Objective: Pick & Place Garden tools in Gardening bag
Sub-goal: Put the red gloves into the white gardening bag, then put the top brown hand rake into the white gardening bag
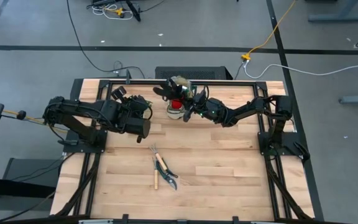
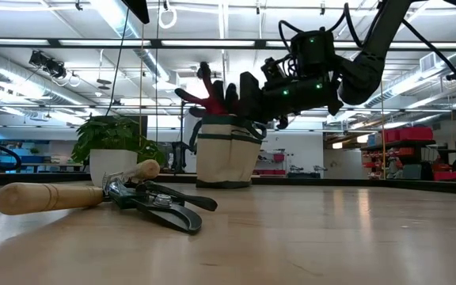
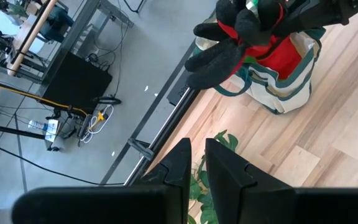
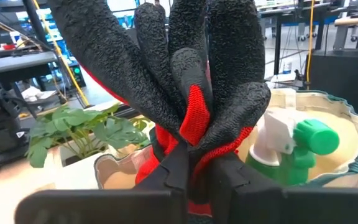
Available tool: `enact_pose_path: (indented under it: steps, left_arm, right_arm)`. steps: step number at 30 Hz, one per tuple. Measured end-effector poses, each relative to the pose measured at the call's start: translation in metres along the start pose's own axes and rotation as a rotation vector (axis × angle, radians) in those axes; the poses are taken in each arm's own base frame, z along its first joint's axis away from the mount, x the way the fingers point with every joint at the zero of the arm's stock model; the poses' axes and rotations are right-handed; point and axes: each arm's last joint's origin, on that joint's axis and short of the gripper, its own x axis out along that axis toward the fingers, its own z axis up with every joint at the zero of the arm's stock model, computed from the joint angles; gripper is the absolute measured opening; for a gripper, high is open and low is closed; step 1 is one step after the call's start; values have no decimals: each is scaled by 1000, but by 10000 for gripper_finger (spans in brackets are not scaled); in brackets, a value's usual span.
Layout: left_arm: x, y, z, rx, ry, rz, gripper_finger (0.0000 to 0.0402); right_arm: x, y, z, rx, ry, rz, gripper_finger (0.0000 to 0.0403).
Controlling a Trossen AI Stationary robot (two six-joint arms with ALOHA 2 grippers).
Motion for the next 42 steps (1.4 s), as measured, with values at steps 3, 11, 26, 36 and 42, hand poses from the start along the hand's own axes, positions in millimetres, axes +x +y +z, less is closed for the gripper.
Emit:
enact_pose_path:
  steps: [3,11,26,36,42]
  left_arm:
    - [0,0,0,0,0,0,55]
    - [0,0,0,0,0,0,55]
    - [0,0,0,0,0,0,55]
    - [0,0,0,0,1,0,55]
    - [0,0,0,1,1,0,55]
  right_arm:
    - [0,0,0,-3,2,-1,49]
    - [0,0,0,-33,2,1,84]
    - [0,1,1,-54,-11,4,199]
    - [-2,3,9,-69,-43,8,217]
    - [-7,8,24,-99,-88,21,217]
